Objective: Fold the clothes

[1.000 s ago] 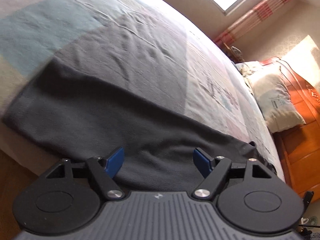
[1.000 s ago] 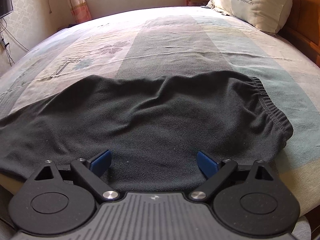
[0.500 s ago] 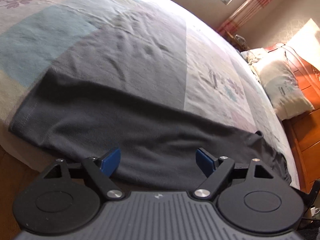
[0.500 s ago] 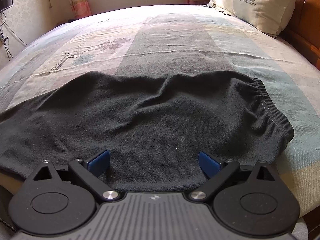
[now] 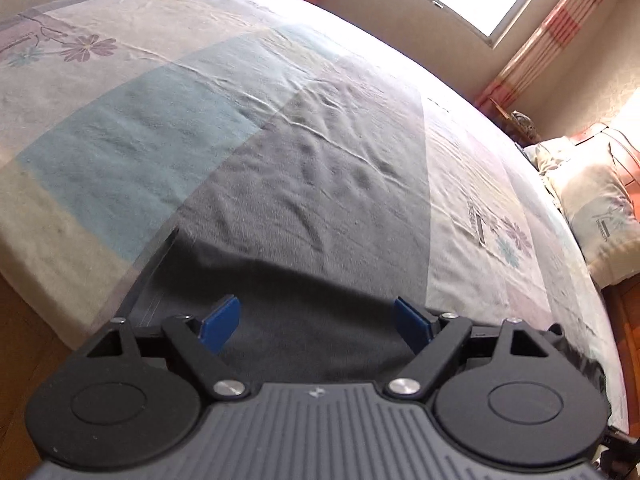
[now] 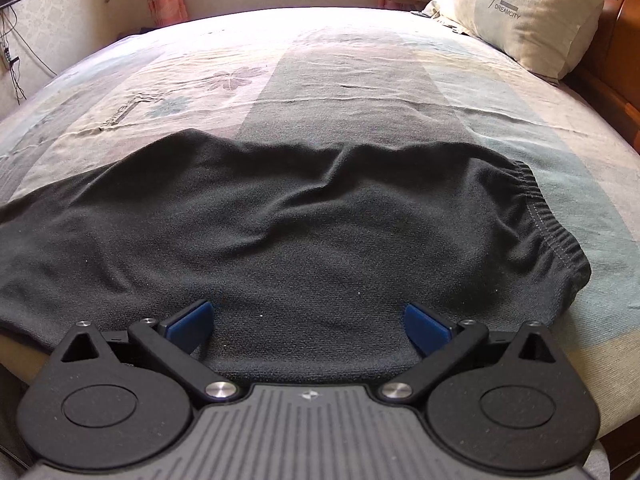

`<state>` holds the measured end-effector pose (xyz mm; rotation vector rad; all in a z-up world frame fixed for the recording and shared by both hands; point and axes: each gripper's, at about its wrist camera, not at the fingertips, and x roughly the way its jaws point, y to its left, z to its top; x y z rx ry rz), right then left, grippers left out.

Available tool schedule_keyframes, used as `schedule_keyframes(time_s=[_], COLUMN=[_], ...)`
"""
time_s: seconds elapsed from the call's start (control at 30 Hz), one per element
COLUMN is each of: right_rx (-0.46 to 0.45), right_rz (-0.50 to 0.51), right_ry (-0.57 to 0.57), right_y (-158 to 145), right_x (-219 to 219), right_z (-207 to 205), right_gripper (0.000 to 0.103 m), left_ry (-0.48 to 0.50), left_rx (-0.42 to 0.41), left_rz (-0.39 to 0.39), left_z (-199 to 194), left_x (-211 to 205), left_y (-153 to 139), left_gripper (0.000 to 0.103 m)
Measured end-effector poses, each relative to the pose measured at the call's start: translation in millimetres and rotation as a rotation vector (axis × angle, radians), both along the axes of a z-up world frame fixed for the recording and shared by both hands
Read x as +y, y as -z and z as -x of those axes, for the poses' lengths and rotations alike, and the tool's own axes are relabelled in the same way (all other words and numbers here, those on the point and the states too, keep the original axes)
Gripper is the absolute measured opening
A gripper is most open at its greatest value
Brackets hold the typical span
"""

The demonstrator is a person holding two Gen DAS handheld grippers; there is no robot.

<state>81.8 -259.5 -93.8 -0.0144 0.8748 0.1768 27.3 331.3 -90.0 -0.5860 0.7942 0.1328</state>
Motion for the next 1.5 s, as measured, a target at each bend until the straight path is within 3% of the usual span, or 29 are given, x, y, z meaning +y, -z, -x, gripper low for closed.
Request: schedule_keyframes(time_s=[0.13, 0.27, 0.37, 0.53, 0.63, 0.73, 0.8, 0.87, 1.0, 1.1, 1.27, 1.43, 1.5], right_rx=[0.006, 0.011, 0.012, 0.016, 0.015, 0.019, 0.022, 0.021, 0.002, -0.077, -0.131, -0.085, -0.033], right_rz=[0.004, 0.014, 0.02, 0.029, 0.03, 0.034, 0.035, 0.038, 0.036, 0.024, -0.015, -0.161, -0.181], right_ry=[-0.003, 0.003, 0.005, 0.01, 0.016, 0.014, 0.014, 0.021, 0.011, -0.073, -0.276, -0.534, -0.543], right_y=[0.2, 0.2, 0.5, 0.6, 0.8, 0.6, 0.3, -0.8, -14.4, -35.9, -53.7, -37.1, -17.9], right_x=[0.2, 2.3, 2.9, 4.2, 4.4, 4.7, 4.9, 6.0, 15.8, 37.8, 97.5, 149.6, 157.4], right_z=[-0.9, -1.3, -1.4, -1.5, -1.8, -2.4, -2.8, -2.4, -1.6, -7.9, -43.2, -67.3, -84.7], right_gripper=[0.103, 0.103, 0.103, 0.103, 0.103, 0.103, 0.103, 0.103, 0.103, 0.103, 0.103, 0.103, 0.103], left_ry=[-0.098, -0.118, -0.114, 0.014, 0.038, -0.001, -0.042, -0.003, 0.158, 0.285, 0.404, 0.422, 0.385], left_rx=[0.043, 0.024, 0.028, -0.001, 0.085, 0.111, 0.168, 0.169, 0.096, 0.067, 0.057, 0.077, 0.08], left_rz=[0.067, 0.053, -0.007, 0.063, 0.073, 0.006, -0.111, -0.242, -0.4, -0.482, -0.423, -0.405, -0.395], left_z=[-25.6, -32.8, -31.2, -8.2, 9.4, 25.6, 26.0, 22.6, 4.6, -20.6, -60.5, -73.4, -73.2], left_x=[26.8, 43.3, 35.9, 12.9, 2.3, 2.4, -4.6, -23.3, -78.5, -126.4, -186.3, -208.9, -198.7], left_y=[23.8, 25.4, 10.4, 2.3, 17.3, 20.1, 9.9, -5.4, -27.2, -23.8, 1.3, 23.5, 30.5], left_gripper=[0.084, 0.084, 0.084, 0.088, 0.088, 0.088, 0.087, 0.087, 0.09, 0.091, 0.091, 0.091, 0.091])
